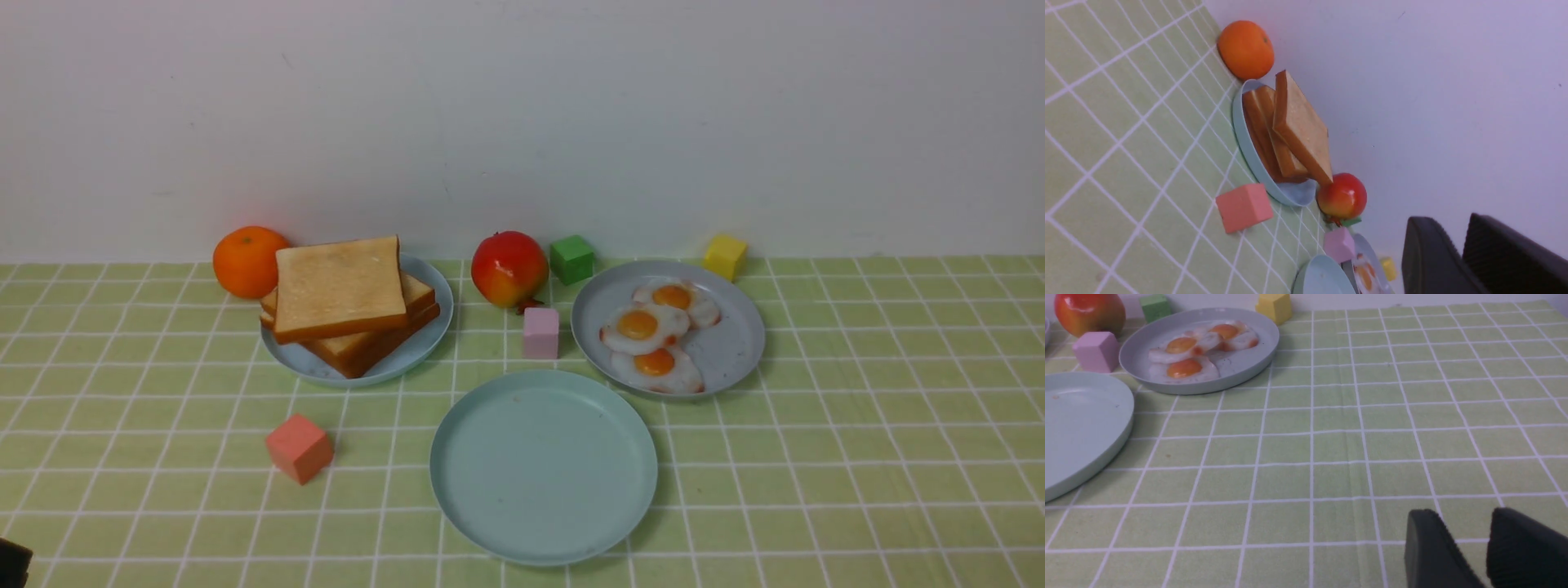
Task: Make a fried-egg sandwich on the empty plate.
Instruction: Use the left arm to grab a slice of bread
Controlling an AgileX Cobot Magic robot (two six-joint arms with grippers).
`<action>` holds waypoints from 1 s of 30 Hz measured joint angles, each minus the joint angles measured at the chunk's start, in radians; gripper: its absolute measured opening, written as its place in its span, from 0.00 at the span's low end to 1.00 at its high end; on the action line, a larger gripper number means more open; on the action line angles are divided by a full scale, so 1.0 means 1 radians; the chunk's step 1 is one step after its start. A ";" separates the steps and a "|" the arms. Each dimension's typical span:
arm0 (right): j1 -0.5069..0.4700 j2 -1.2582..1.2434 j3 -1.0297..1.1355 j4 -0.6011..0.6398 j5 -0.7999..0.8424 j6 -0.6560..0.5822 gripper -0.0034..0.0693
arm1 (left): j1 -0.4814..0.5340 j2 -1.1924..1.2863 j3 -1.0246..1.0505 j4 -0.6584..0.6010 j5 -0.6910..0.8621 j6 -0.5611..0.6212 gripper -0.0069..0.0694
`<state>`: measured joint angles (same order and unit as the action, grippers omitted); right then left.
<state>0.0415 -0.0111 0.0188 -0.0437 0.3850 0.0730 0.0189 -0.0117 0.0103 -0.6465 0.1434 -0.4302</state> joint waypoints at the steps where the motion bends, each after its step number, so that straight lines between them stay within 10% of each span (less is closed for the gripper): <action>1: 0.000 0.000 0.000 0.000 0.000 0.000 0.37 | 0.000 0.000 -0.004 0.000 0.000 0.000 0.29; 12: 0.000 0.000 0.000 0.000 0.000 0.000 0.37 | -0.092 0.373 -0.435 0.035 0.425 0.467 0.29; 26: 0.000 0.000 0.000 0.011 -0.011 0.008 0.37 | -0.308 0.976 -0.755 0.238 0.602 0.542 0.29; 30: 0.000 0.000 0.008 0.211 -0.098 0.148 0.37 | -0.308 1.039 -0.804 0.253 0.613 0.598 0.25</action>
<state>0.0415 -0.0111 0.0267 0.1670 0.2874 0.2206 -0.2887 1.0274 -0.7936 -0.3932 0.7564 0.1682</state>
